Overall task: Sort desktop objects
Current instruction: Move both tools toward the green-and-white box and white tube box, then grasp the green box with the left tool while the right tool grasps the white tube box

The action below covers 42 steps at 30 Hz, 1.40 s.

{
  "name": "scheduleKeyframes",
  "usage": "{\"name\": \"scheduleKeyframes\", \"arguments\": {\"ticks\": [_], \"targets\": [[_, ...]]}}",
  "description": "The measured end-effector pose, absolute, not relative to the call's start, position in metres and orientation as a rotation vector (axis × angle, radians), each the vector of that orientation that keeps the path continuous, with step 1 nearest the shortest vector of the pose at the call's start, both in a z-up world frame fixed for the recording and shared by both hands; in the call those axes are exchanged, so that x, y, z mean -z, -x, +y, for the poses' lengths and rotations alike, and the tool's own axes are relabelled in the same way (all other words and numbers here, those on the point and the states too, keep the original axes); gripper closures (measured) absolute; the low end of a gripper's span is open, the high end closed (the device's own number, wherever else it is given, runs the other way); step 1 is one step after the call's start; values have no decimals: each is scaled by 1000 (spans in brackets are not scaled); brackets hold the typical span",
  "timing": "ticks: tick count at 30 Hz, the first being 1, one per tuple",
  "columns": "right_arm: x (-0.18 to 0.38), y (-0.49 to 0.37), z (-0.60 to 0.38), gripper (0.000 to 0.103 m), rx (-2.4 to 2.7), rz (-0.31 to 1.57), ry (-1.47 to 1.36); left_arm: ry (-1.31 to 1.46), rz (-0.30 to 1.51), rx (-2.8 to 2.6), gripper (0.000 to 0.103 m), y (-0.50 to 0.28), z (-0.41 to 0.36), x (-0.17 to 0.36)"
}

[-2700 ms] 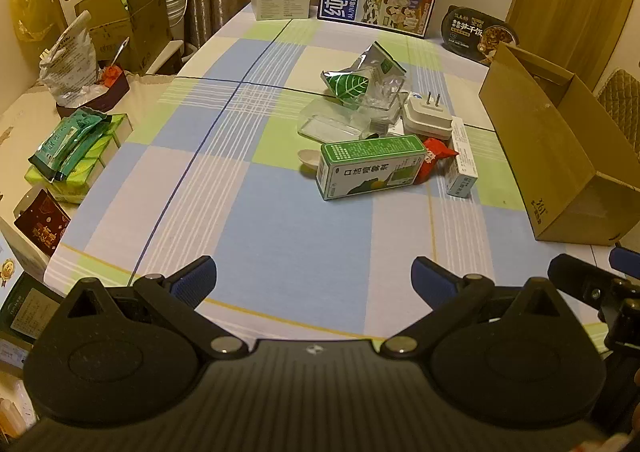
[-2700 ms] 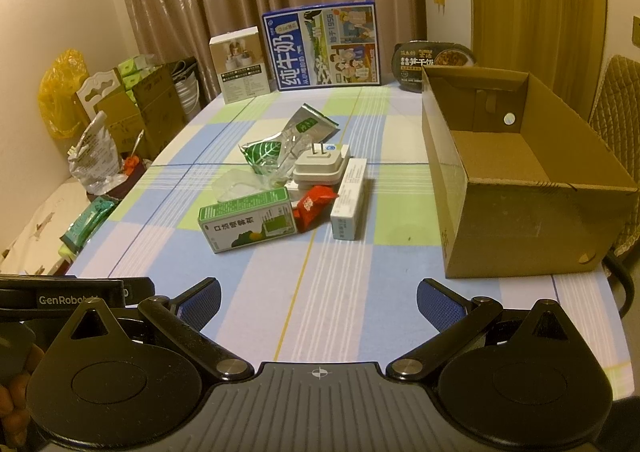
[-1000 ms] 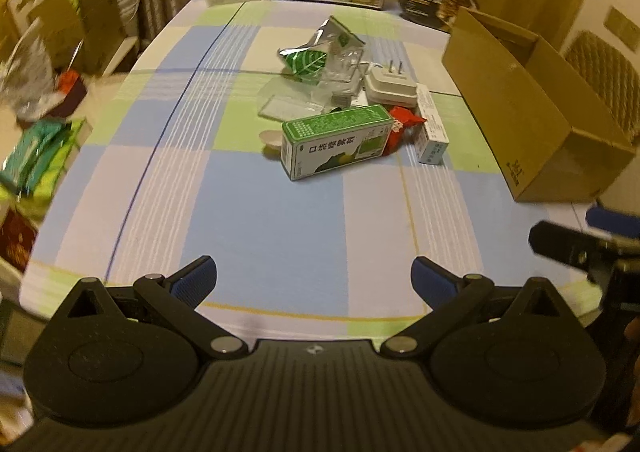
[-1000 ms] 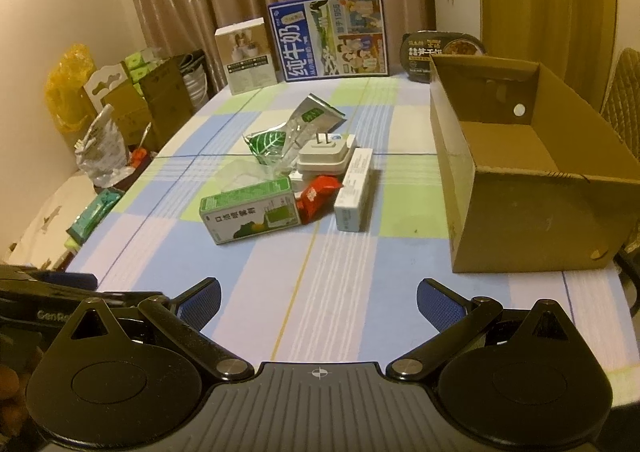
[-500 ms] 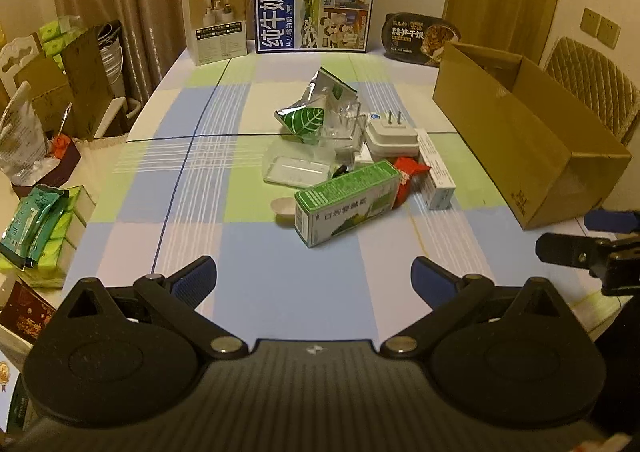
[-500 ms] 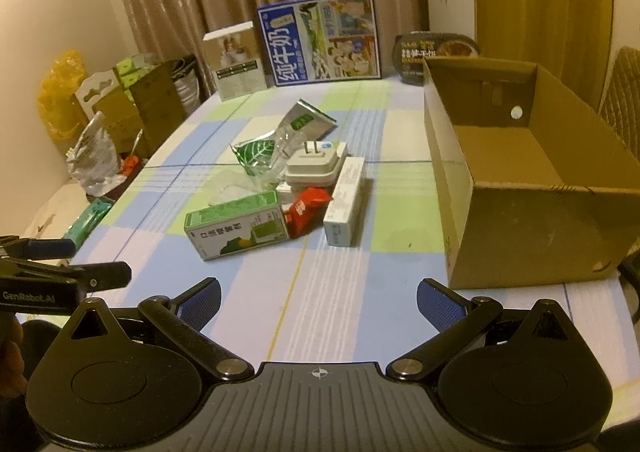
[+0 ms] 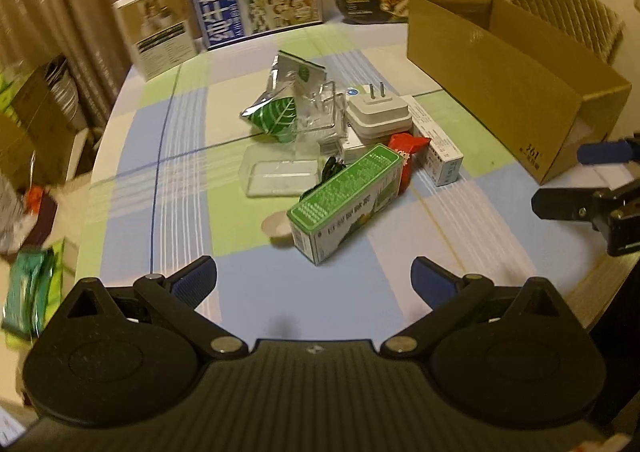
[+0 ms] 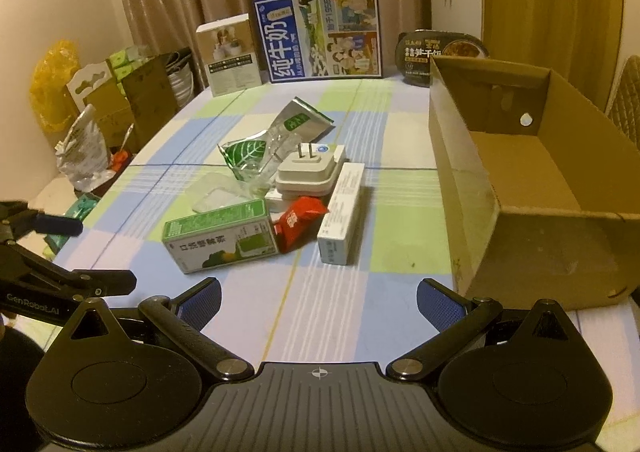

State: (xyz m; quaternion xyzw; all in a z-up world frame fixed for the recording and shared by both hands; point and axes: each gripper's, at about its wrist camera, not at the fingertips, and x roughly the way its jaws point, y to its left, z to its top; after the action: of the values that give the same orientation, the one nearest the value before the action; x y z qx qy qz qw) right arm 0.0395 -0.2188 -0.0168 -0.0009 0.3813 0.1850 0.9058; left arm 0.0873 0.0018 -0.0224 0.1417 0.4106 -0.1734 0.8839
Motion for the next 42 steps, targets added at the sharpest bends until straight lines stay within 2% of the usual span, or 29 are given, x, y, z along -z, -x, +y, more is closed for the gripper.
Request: {"name": "scheduleKeyframes", "arguments": {"ticks": [11, 14, 18, 20, 25, 29, 31, 33, 37, 42], "targets": [[41, -79, -202, 4, -379, 793, 25, -474, 801, 541, 9, -132, -18, 51], [50, -91, -198, 13, -379, 800, 41, -497, 792, 572, 13, -142, -23, 60], [62, -109, -195, 24, -370, 808, 56, -511, 804, 592, 26, -154, -28, 72], [68, -118, -194, 28, -368, 819, 61, -505, 810, 603, 29, -159, -29, 76], [81, -135, -190, 36, -373, 839, 67, -462, 832, 619, 49, -165, -30, 82], [89, -147, -185, 47, -375, 854, 74, -395, 856, 607, 59, -167, -28, 84], [91, -150, -185, 60, -378, 856, 75, -350, 873, 601, 68, -167, -27, 84], [91, -150, -186, 73, -385, 858, 75, -314, 896, 586, 71, -167, -26, 83], [87, -139, -194, 79, -375, 865, 91, -248, 936, 561, 77, -161, -26, 80], [79, -104, -212, 80, -390, 891, 125, -216, 955, 536, 78, -134, -33, 78]]}}
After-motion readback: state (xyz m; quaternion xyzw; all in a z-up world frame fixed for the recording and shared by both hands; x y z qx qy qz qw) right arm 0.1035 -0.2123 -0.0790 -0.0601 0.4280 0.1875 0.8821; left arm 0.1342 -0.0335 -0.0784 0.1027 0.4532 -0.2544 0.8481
